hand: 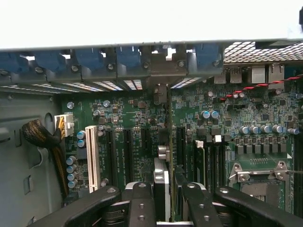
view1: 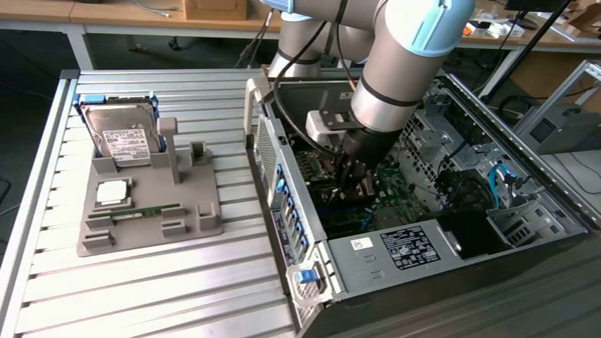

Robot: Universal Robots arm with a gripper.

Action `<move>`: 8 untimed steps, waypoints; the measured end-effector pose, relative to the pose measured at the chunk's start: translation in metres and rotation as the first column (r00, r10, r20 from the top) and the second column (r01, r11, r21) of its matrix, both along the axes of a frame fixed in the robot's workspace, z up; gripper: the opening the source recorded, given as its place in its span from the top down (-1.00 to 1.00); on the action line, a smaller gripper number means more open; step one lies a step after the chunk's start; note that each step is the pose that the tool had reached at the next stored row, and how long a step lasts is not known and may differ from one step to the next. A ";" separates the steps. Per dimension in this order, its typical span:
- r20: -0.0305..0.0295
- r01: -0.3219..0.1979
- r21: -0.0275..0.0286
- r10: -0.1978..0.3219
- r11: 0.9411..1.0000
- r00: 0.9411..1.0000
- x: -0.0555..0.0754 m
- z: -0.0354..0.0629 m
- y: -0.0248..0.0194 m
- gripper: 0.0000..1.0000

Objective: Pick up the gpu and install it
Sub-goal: 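Insert the gpu into the slot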

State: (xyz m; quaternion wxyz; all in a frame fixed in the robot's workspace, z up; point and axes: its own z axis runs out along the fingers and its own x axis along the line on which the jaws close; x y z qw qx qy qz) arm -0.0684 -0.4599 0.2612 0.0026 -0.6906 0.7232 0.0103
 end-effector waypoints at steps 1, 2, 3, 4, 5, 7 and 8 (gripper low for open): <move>0.000 0.000 0.000 0.000 1.000 1.000 0.000 -0.0002 0.0000 0.45; 0.000 0.000 -0.001 0.000 1.000 1.000 0.000 -0.0006 0.0000 0.45; 0.000 0.000 0.000 0.000 1.000 1.000 0.000 -0.0009 0.0000 0.45; 0.000 0.000 0.000 0.000 1.000 1.000 0.000 -0.0012 0.0000 0.45; 0.000 0.000 -0.001 0.000 1.000 1.000 0.000 -0.0015 0.0000 0.45; 0.000 0.000 -0.001 0.000 1.000 1.000 0.000 -0.0015 0.0000 0.45; 0.000 0.000 -0.001 0.000 1.000 1.000 0.000 -0.0016 0.0000 0.45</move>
